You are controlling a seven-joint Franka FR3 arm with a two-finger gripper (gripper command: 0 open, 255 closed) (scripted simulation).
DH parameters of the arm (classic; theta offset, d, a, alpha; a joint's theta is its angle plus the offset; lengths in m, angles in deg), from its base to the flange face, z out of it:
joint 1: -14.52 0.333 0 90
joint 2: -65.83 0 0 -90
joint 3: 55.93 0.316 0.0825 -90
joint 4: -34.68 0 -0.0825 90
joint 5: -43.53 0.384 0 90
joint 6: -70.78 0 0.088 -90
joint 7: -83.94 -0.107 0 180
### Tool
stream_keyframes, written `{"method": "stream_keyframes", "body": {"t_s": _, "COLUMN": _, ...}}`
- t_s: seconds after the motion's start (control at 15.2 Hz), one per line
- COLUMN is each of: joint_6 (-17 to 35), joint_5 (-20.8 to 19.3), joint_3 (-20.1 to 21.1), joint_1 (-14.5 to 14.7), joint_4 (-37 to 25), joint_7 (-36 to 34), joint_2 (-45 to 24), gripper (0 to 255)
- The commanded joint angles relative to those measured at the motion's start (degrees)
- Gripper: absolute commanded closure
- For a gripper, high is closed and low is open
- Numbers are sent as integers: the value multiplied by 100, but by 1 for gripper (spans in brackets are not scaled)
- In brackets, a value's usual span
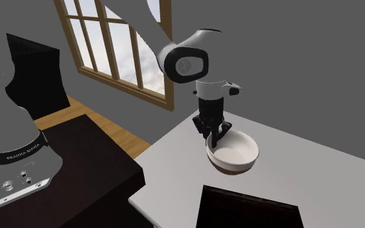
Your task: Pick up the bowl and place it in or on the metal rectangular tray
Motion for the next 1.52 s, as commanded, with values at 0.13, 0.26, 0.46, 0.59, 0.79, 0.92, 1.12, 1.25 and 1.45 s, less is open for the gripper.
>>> {"method": "stream_keyframes", "body": {"t_s": 0.13, "joint_6": 5, "joint_5": 112, "joint_3": -73, "joint_1": -438, "joint_4": -113, "joint_7": 595, "joint_2": -32, "gripper": 255}}
{"method": "stream_keyframes", "body": {"t_s": 0.26, "joint_6": 1, "joint_5": 185, "joint_3": -100, "joint_1": -667, "joint_4": -208, "joint_7": 899, "joint_2": -83, "gripper": 255}}
{"method": "stream_keyframes", "body": {"t_s": 0.46, "joint_6": -28, "joint_5": 307, "joint_3": -124, "joint_1": -1020, "joint_4": -400, "joint_7": 1356, "joint_2": -188, "gripper": 255}}
{"method": "stream_keyframes", "body": {"t_s": 0.59, "joint_6": -64, "joint_5": 393, "joint_3": -130, "joint_1": -1262, "joint_4": -562, "joint_7": 1657, "joint_2": -277, "gripper": 255}}
{"method": "stream_keyframes", "body": {"t_s": 0.79, "joint_6": -39, "joint_5": 472, "joint_3": -116, "joint_1": -1447, "joint_4": -689, "joint_7": 1870, "joint_2": -407, "gripper": 255}}
{"method": "stream_keyframes", "body": {"t_s": 0.92, "joint_6": 77, "joint_5": 505, "joint_3": -88, "joint_1": -1470, "joint_4": -687, "joint_7": 1876, "joint_2": -523, "gripper": 255}}
{"method": "stream_keyframes", "body": {"t_s": 1.12, "joint_6": 247, "joint_5": 554, "joint_3": -46, "joint_1": -1506, "joint_4": -693, "joint_7": 1884, "joint_2": -703, "gripper": 255}}
{"method": "stream_keyframes", "body": {"t_s": 1.25, "joint_6": 357, "joint_5": 586, "joint_3": -16, "joint_1": -1531, "joint_4": -703, "joint_7": 1889, "joint_2": -825, "gripper": 255}}
{"method": "stream_keyframes", "body": {"t_s": 1.45, "joint_6": 518, "joint_5": 632, "joint_3": 31, "joint_1": -1571, "joint_4": -727, "joint_7": 1896, "joint_2": -1014, "gripper": 255}}
